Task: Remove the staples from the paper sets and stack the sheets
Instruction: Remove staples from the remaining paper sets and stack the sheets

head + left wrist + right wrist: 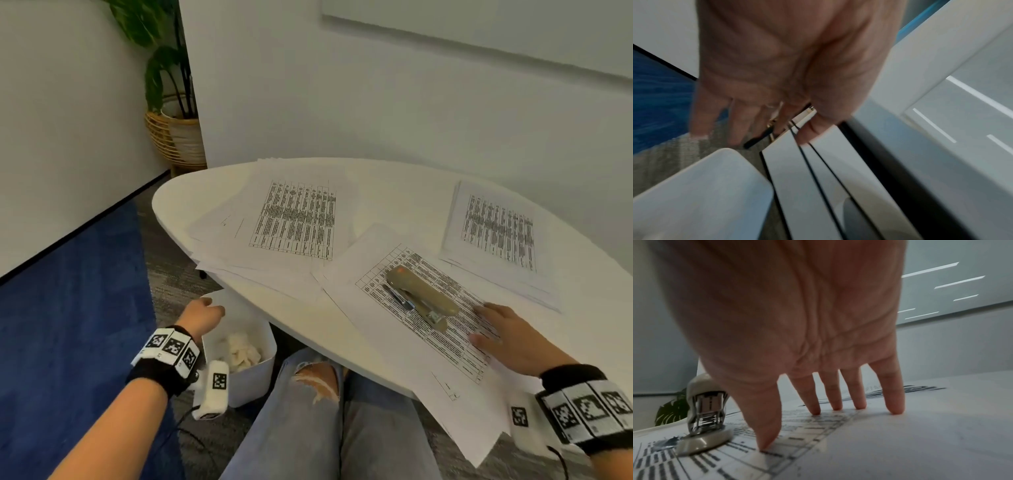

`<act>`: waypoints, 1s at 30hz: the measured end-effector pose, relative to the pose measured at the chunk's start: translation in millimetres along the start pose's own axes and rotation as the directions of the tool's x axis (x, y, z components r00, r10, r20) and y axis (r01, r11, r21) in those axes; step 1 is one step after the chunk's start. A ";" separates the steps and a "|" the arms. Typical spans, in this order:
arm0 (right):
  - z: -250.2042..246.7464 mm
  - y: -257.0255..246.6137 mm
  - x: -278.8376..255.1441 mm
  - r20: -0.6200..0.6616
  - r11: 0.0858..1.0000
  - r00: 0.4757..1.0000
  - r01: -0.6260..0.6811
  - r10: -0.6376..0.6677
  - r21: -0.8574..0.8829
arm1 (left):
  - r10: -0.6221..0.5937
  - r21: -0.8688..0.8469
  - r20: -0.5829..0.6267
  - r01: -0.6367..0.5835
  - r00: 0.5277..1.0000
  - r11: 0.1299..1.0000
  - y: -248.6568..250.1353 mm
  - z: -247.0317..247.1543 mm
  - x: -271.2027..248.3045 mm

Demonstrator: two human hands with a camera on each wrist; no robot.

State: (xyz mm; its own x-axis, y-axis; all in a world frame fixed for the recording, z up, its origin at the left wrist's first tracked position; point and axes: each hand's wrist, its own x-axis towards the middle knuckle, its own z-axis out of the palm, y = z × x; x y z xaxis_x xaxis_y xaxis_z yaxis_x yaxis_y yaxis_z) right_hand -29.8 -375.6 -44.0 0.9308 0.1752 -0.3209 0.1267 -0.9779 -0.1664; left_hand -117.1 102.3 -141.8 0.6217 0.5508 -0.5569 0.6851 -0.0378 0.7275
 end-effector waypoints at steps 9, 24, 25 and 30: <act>4.6 7.4 -1.9 -0.013 1.000 1.000 0.002 -0.001 0.011 | 0.744 0.328 -0.395 -0.673 0.539 0.662 98.2 -0.2 -53.4; -2.8 -8.2 -12.0 0.002 0.999 0.999 -0.036 0.036 0.036 | 0.393 0.746 0.594 -0.663 0.702 0.058 146.9 76.4 -25.5; -1.8 -8.1 -11.3 0.000 0.999 0.999 -0.039 0.039 0.014 | 0.386 0.739 0.608 -0.672 0.694 0.044 143.8 76.4 -31.3; -2.0 -40.5 -4.2 0.115 0.972 0.993 0.029 -0.002 -0.232 | 0.393 0.708 0.617 -0.699 0.681 0.101 129.8 75.7 -49.4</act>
State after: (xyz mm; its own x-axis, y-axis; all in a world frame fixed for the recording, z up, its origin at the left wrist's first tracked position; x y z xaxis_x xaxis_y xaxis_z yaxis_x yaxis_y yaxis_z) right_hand -38.2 -336.9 -34.1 0.8851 0.1890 -0.4254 0.2295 -0.9722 0.0455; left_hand -30.1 7.1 -50.2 0.9274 -0.1541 -0.3408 -0.0969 -0.9790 0.1792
